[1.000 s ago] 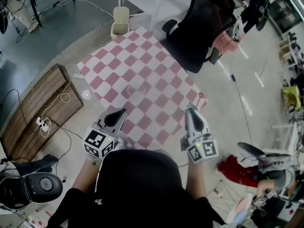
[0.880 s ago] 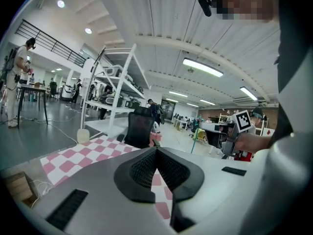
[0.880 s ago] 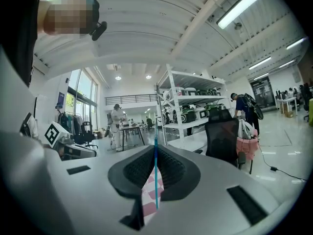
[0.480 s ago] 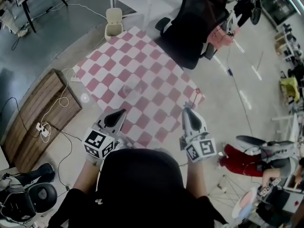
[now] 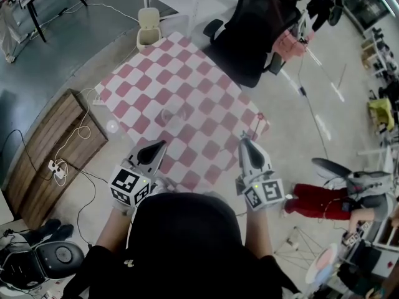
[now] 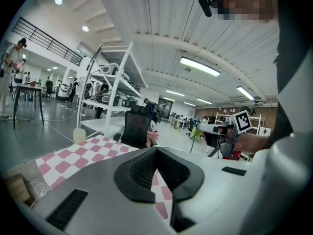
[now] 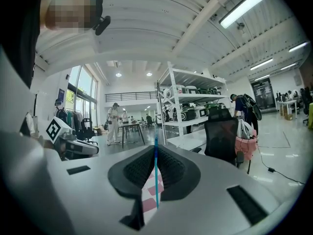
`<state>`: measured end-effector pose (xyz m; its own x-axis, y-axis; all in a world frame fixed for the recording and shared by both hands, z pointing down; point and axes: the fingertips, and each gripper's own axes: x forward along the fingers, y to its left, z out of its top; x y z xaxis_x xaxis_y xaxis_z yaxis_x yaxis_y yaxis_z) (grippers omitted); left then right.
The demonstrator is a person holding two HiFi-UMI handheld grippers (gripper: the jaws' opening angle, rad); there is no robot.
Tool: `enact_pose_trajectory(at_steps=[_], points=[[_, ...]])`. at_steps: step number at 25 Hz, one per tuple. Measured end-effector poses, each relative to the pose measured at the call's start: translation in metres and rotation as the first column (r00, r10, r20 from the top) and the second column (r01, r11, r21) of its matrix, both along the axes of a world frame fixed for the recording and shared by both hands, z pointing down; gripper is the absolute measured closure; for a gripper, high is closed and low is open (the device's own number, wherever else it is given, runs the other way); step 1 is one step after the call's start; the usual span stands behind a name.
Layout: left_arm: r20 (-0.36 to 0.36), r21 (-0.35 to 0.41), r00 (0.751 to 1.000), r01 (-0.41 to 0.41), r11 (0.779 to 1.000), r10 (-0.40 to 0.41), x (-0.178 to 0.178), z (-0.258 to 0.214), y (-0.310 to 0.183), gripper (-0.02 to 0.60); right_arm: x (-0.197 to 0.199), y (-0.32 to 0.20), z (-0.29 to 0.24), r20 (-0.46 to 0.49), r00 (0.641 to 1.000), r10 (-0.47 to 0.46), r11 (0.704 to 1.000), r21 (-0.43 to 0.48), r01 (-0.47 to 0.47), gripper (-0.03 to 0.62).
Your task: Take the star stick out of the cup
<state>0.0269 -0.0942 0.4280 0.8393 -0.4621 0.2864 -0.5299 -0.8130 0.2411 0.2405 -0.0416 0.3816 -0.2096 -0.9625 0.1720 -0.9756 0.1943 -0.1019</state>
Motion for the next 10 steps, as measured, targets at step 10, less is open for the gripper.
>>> enact_pose_trajectory(at_steps=[10], points=[[0.0, -0.004, 1.0, 0.013, 1.0, -0.013, -0.002, 0.0016, -0.0035, 0.543, 0.0017, -0.0034, 0.0047, 0.006, 1.0, 0.001, 1.0, -0.005, -0.001, 0.565]])
